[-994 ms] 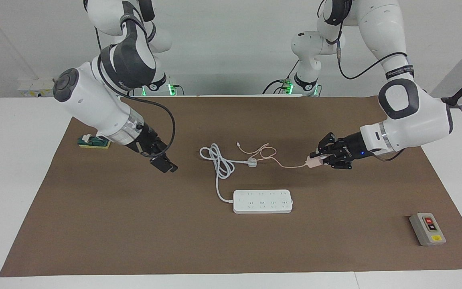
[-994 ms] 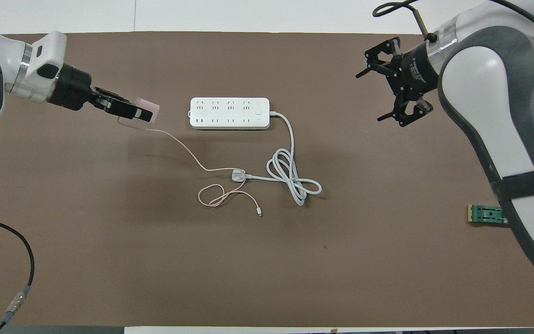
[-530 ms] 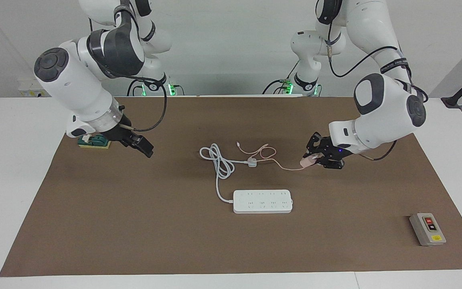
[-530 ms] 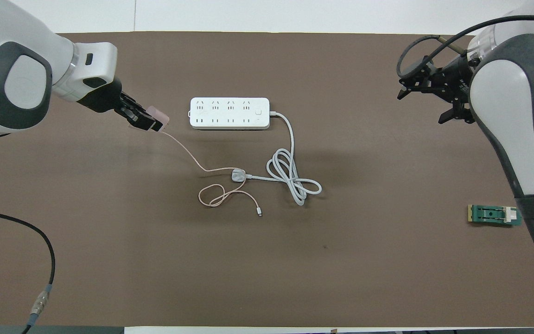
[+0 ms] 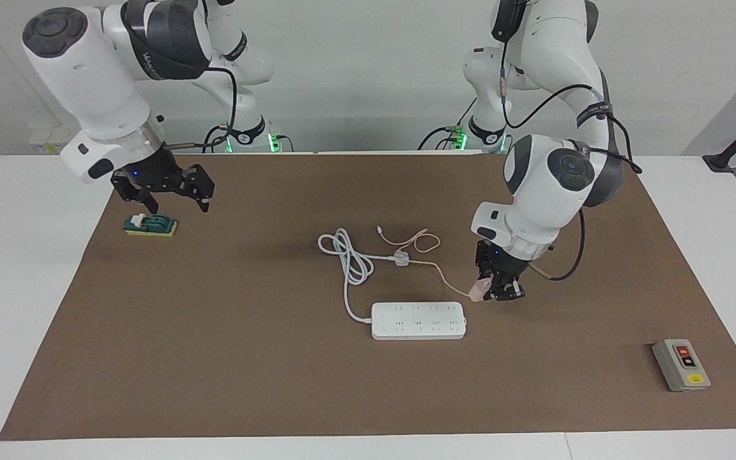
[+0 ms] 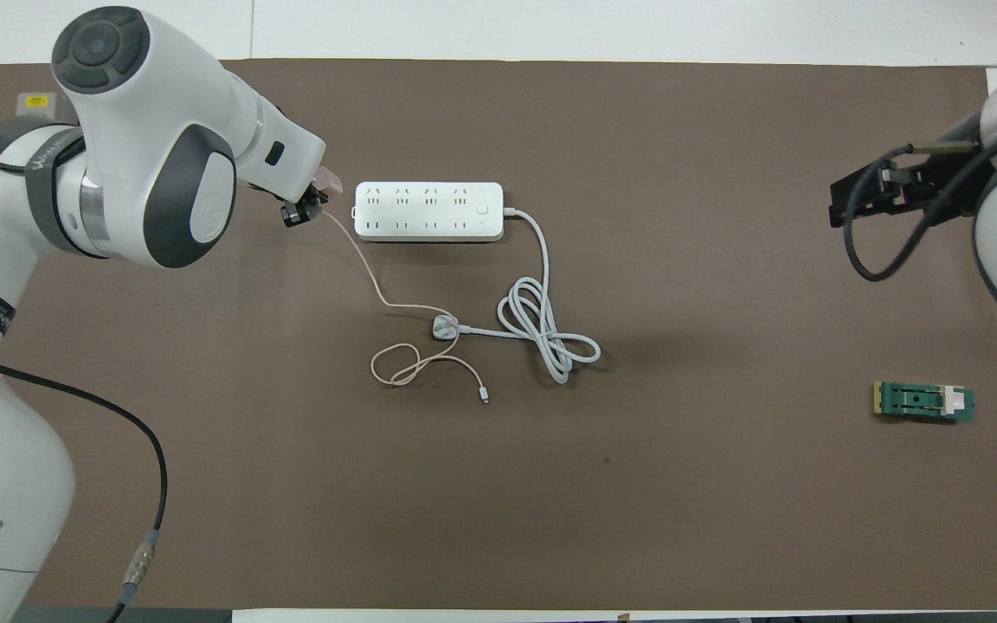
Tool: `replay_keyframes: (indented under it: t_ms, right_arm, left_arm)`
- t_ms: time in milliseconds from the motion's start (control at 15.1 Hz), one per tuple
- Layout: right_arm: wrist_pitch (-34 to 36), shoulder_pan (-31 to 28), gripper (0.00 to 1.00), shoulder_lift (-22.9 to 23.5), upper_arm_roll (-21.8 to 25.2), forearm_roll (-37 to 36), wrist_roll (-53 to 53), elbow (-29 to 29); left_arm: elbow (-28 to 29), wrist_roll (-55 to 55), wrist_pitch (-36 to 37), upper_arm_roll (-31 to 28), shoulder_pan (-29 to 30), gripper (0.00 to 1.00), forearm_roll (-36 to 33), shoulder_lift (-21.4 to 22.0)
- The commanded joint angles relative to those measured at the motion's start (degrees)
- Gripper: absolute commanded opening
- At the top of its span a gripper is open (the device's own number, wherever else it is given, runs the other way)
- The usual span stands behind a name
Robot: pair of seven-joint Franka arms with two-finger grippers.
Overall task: Plug charger into power strip
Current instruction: 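Carry the charger with the left gripper to the power strip's end socket, then push the charger prongs into the strip socket with the left gripper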
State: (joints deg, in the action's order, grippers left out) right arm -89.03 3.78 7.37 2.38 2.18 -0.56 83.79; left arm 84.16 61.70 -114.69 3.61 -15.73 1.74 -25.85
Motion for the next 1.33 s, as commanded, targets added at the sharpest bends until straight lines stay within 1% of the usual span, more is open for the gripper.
replay_keyframes:
  t_ms: [0,66,199,265,398,530,663,796,1260]
  right_arm:
    - [0.69,-1.67,1.0,-7.54,-0.62,-1.12,3.89,9.01]
    - [2.18,-1.84,1.0,-8.42,-0.62,-1.12,4.85,10.07]
    - [2.02,-3.16,1.0,-9.13,-0.97,-1.47,5.21,11.48]
    - [1.84,-3.6,1.0,-9.22,-1.32,-2.0,5.39,11.66]
    - [1.84,-3.78,1.0,-9.13,-1.41,-2.7,5.3,11.57]
    - [1.75,-3.69,1.0,-9.04,-1.59,-5.24,5.3,11.4]
    - [1.67,-3.6,1.0,-8.96,-1.59,-5.34,4.87,11.05]
    - [1.67,-3.08,1.0,-8.96,-1.5,-5.52,4.78,10.7]
    - [1.41,-3.16,1.0,-8.96,-1.5,-5.43,4.6,10.52]
  left_arm:
    - [3.29,2.37,-1.94,-0.71,-1.58,0.0,-3.5,0.45]
    - [3.82,3.33,-2.73,-0.71,-1.93,0.0,-3.59,0.36]
    - [5.39,4.13,-7.11,-0.71,-2.54,0.0,-5.07,-0.08]
    - [5.66,5.18,-8.78,-0.71,-2.63,0.0,-6.56,-0.6]
    - [5.75,7.12,-10.64,-0.71,-3.69,0.0,-6.84,-1.13]
    - [7.94,8.26,-14.23,-0.71,-3.86,0.0,-6.93,-1.49]
    - [9.96,8.18,-16.87,-0.71,-3.86,0.0,-6.84,-1.49]
    - [10.94,7.74,-17.06,-0.71,-4.91,0.0,-6.75,-1.4]
    - [12.08,7.83,-16.89,-0.71,-5.1,0.0,-6.75,-0.96]
